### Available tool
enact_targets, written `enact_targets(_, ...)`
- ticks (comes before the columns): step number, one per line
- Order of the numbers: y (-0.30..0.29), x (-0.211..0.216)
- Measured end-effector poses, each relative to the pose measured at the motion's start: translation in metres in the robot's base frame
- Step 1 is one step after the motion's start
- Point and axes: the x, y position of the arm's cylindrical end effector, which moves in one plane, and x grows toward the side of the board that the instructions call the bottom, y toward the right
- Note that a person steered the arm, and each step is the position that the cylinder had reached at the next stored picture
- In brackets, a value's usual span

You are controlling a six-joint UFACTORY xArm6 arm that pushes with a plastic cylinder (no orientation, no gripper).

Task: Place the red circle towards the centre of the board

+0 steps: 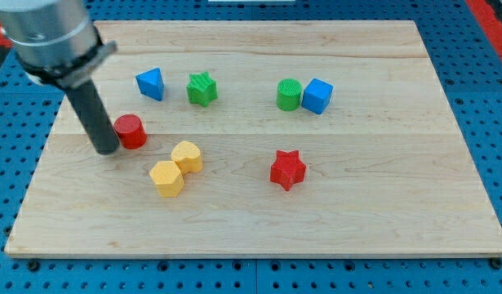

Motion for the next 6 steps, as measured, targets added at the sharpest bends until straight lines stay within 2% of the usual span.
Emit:
enact_targets(1, 0.003, -0.003)
enact_targets(2, -0.020, -0.012)
enact_targets(4, 0.118, -0.019)
enact_targets(5, 0.162, -0.020)
enact_targets(6, 0.167, -0.056)
